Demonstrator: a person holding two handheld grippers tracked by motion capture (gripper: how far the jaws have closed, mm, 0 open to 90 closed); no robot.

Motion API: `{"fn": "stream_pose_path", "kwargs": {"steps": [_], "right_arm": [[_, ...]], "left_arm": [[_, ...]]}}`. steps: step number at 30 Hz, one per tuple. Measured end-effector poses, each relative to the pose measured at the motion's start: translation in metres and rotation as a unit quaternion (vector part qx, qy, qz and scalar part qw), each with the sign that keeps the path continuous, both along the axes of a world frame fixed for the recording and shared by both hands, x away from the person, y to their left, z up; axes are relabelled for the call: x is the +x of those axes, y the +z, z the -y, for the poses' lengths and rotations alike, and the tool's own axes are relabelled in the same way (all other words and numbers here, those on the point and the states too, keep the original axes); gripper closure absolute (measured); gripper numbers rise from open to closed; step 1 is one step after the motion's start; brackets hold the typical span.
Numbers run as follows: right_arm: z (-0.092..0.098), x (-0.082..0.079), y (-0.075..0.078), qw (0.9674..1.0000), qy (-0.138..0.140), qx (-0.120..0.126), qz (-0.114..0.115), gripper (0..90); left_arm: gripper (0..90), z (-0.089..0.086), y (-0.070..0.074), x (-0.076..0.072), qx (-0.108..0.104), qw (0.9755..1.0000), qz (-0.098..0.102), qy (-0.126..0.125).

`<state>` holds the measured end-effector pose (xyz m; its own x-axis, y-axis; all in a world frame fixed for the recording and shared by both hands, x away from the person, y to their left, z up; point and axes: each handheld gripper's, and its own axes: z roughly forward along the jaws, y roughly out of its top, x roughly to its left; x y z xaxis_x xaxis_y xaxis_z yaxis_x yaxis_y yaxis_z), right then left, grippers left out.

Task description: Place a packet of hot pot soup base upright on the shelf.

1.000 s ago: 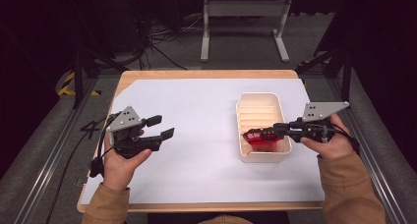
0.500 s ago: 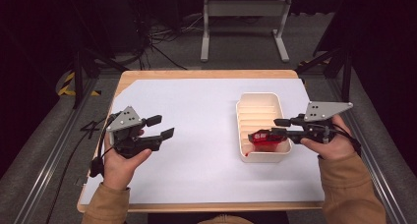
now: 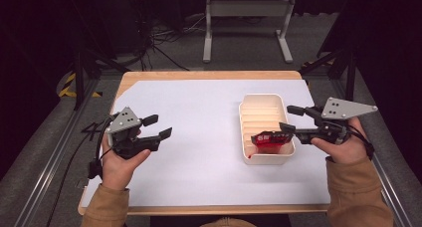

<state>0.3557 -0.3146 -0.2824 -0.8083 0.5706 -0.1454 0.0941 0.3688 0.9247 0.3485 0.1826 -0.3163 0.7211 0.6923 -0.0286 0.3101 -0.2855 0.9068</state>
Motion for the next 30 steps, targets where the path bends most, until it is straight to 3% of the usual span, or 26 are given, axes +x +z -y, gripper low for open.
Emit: {"fn": "stream_pose_path", "kwargs": {"steps": [5,11,17,30], "right_arm": [[0.014,0.003,0.001,0.9993,-0.035,0.016,0.000,40.8],[0.025,0.008,-0.002,0.9987,-0.048,0.013,-0.008,46.6],[0.034,0.014,-0.007,0.9978,-0.062,0.015,-0.017,45.9],[0.058,0.041,-0.043,0.9926,-0.106,0.013,-0.058,40.8]], "left_arm": [[37.0,-0.007,-0.006,0.005,-0.002,0.9999,0.003,0.011],[36.9,-0.016,-0.015,0.013,-0.003,0.9996,-0.003,0.029],[36.9,-0.025,-0.023,0.019,-0.004,0.9990,-0.005,0.043],[36.9,-0.040,-0.044,0.031,-0.004,0.9986,-0.016,0.051]]}}
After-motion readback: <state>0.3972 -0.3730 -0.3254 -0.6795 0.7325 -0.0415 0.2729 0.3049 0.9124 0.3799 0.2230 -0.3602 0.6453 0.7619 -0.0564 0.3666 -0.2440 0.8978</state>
